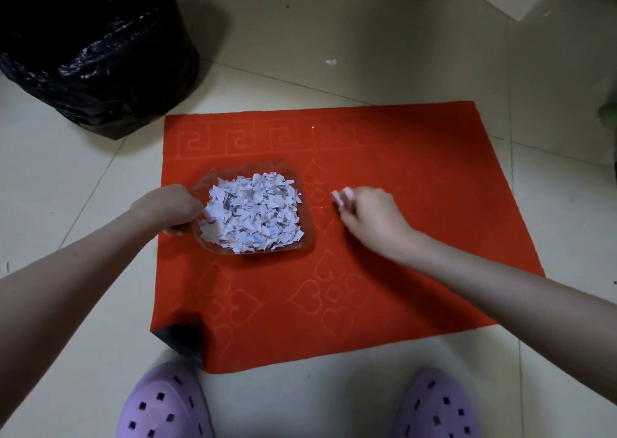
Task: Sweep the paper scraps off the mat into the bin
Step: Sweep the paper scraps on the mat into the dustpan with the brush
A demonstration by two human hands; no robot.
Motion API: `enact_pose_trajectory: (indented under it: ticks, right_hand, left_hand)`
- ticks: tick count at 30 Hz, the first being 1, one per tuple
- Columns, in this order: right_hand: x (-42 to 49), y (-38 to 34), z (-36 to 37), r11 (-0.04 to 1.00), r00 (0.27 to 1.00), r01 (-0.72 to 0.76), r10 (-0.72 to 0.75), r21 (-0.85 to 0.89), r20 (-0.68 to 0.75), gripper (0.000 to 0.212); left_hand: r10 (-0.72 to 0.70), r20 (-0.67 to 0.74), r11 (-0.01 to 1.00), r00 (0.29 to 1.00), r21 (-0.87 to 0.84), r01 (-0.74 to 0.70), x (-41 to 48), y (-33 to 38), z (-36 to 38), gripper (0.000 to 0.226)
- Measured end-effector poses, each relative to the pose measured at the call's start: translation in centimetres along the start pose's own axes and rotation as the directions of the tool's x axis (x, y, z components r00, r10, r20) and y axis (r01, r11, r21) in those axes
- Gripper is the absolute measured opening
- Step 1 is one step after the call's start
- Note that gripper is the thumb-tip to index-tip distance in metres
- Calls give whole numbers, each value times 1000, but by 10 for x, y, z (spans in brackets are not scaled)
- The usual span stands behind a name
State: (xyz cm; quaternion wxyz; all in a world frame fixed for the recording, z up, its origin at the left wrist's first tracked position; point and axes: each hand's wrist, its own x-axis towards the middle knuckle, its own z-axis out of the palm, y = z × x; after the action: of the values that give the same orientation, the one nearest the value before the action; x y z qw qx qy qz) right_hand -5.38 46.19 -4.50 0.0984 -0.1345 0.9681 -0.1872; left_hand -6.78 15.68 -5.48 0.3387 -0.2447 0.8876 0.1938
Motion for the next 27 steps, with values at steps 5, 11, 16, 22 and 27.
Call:
enact_pose_trajectory:
  ticks: [5, 11, 16, 22, 27]
  right_hand:
    - [-12, -15, 9, 958, 973, 219, -228, 187, 28, 21]
    - [-19, 16, -9, 987, 984, 162, -159, 18, -83, 17]
    - [1, 25, -5, 990, 985, 81, -96, -114, -141, 24]
    - [-9, 0, 10, 944, 942, 321, -326, 73, 74, 29]
    - [-29, 9, -3, 937, 940, 339, -341, 89, 17, 28]
  left_hand:
    - [4, 8, 1000, 1000, -9, -4, 0, 3, 3, 35]
    - [0, 8, 1000, 1000, -17, 1, 2, -1, 2, 32]
    - [6, 7, 1000, 1000, -16, -6, 2, 2, 3, 31]
    - [3, 8, 1000, 1000, -26, -3, 3, 0, 2, 32]
    - [16, 6, 999, 1000, -30, -16, 3, 0, 4, 32]
